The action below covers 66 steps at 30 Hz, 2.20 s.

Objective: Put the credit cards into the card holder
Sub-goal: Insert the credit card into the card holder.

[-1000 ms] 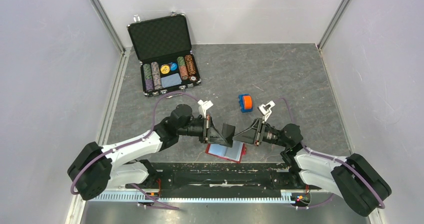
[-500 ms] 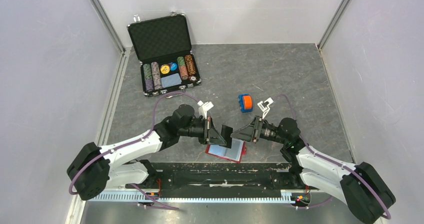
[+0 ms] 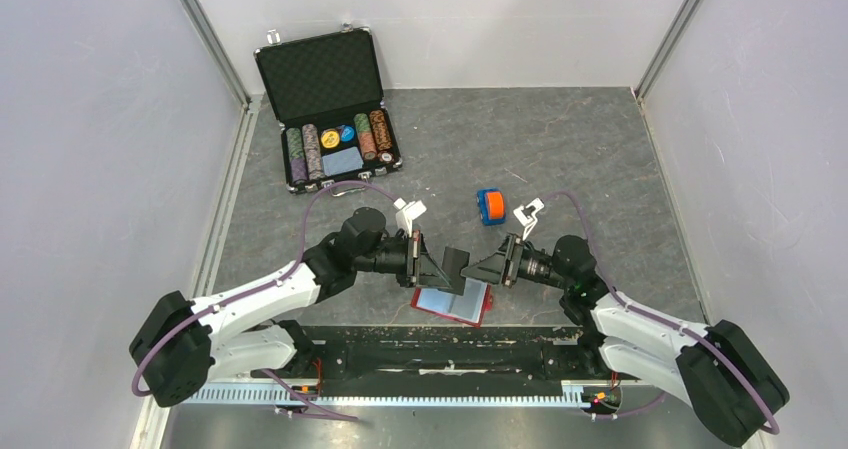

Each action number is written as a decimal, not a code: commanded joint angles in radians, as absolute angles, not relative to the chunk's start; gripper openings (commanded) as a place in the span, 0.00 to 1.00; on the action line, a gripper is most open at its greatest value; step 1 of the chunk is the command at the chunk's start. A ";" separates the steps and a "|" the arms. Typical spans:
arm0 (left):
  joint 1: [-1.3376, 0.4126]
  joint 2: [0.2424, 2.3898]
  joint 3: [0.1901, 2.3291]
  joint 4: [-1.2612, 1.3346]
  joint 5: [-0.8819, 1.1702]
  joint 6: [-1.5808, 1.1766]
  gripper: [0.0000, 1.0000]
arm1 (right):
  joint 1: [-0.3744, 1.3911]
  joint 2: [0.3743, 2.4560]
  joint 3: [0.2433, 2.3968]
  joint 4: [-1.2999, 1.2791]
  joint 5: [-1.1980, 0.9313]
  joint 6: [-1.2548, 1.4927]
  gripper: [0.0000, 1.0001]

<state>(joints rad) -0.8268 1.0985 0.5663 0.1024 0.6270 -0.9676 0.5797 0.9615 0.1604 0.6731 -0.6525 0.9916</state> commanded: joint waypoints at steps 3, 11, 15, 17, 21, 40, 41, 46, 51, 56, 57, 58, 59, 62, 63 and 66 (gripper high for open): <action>-0.831 1.080 0.587 0.161 0.627 -0.938 0.06 | 0.589 1.023 0.088 1.046 -0.708 1.158 0.48; -0.831 1.088 0.580 0.176 0.637 -0.946 0.06 | 0.616 1.131 0.049 1.418 -0.703 1.332 0.36; -0.831 1.089 0.574 0.176 0.642 -0.948 0.07 | 0.626 1.169 0.055 1.479 -0.710 1.356 0.28; -0.831 1.088 0.570 0.176 0.641 -0.948 0.10 | 0.630 1.180 0.052 1.495 -0.709 1.361 0.18; -0.831 1.088 0.562 0.176 0.644 -0.944 0.22 | 0.630 1.184 0.051 1.484 -0.715 1.356 0.00; -0.834 1.351 0.814 -0.280 0.246 -0.767 0.40 | 0.584 0.831 0.241 0.183 -0.379 0.715 0.00; -0.835 1.385 0.847 -0.326 0.216 -0.749 0.39 | 0.583 0.832 0.241 0.174 -0.377 0.708 0.00; -0.845 1.547 1.032 -0.502 0.104 -0.649 0.38 | 0.581 0.851 0.248 0.152 -0.383 0.685 0.00; -0.847 1.679 1.157 -0.644 -0.009 -0.599 0.37 | 0.582 0.873 0.265 0.131 -0.393 0.663 0.00; -0.841 1.717 1.186 -0.730 -0.122 -0.580 0.34 | 0.581 0.892 0.288 0.107 -0.413 0.638 0.00; -0.838 1.717 1.183 -0.741 -0.136 -0.580 0.34 | 0.581 0.894 0.290 0.107 -0.418 0.636 0.00; -0.836 1.714 1.177 -0.750 -0.146 -0.578 0.34 | 0.581 0.898 0.291 0.107 -0.422 0.635 0.00; -0.831 1.710 1.170 -0.759 -0.157 -0.580 0.33 | 0.581 0.900 0.293 0.109 -0.426 0.636 0.00; -0.810 1.684 1.139 -0.777 -0.189 -0.592 0.33 | 0.583 0.907 0.291 0.126 -0.441 0.646 0.00; -0.797 1.668 1.126 -0.778 -0.192 -0.593 0.33 | 0.583 0.910 0.290 0.136 -0.448 0.653 0.00; -0.757 1.624 1.085 -0.754 -0.154 -0.601 0.35 | 0.587 0.933 0.286 0.171 -0.462 0.682 0.00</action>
<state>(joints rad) -0.8074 1.6978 1.1305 -0.7120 -0.1078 -0.6296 0.5842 0.9115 0.2485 0.1074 -0.4301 0.6628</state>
